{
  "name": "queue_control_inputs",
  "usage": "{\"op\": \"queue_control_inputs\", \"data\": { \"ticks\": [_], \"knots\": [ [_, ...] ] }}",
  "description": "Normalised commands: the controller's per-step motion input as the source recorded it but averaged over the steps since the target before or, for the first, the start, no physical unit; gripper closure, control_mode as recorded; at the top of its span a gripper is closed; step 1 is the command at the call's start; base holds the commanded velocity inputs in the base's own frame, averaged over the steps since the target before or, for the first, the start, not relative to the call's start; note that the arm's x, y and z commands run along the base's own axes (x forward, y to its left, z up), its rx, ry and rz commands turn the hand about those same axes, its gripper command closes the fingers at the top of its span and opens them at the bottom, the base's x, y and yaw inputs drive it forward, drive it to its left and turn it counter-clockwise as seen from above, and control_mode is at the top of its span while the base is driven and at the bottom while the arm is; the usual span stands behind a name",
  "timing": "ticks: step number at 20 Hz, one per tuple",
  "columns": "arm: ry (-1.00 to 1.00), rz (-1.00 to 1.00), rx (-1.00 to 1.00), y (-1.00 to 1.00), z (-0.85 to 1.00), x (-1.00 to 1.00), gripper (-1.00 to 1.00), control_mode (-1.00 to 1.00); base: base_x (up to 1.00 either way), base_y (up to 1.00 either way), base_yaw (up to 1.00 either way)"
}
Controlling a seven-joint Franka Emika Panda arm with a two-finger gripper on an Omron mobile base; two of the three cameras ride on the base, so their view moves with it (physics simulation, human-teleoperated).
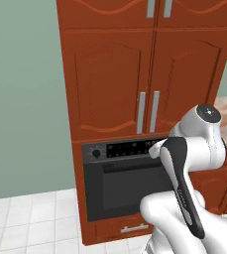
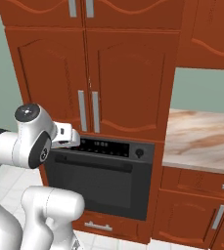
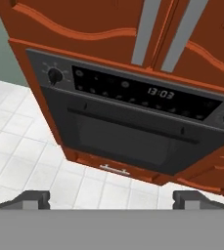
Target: Move the bowls from the cabinet to the plates on the dining table.
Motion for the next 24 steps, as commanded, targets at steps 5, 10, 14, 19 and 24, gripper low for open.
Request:
{"op": "queue_control_inputs", "data": {
  "ticks": [5, 10, 14, 19, 24],
  "knots": [
    [0.00, 0.00, 0.00, 0.00, 0.00, 0.00, -1.00, -1.00, -0.14, 0.00, 0.01],
    [0.00, -0.01, 0.00, 0.02, 0.00, 0.11, -1.00, -1.00, 0.00, 0.00, 0.00],
    [-0.02, -0.07, 0.01, 0.04, 0.00, 0.41, -1.00, -1.00, 0.00, 0.00, 0.00],
    [-0.06, -0.04, 0.05, -0.02, 0.02, 0.31, -1.00, -1.00, 0.00, 0.00, 0.00],
    [-0.12, -0.01, 0.07, -0.03, 0.02, 0.19, -1.00, -1.00, 0.00, 0.00, 0.00]
  ]
}}
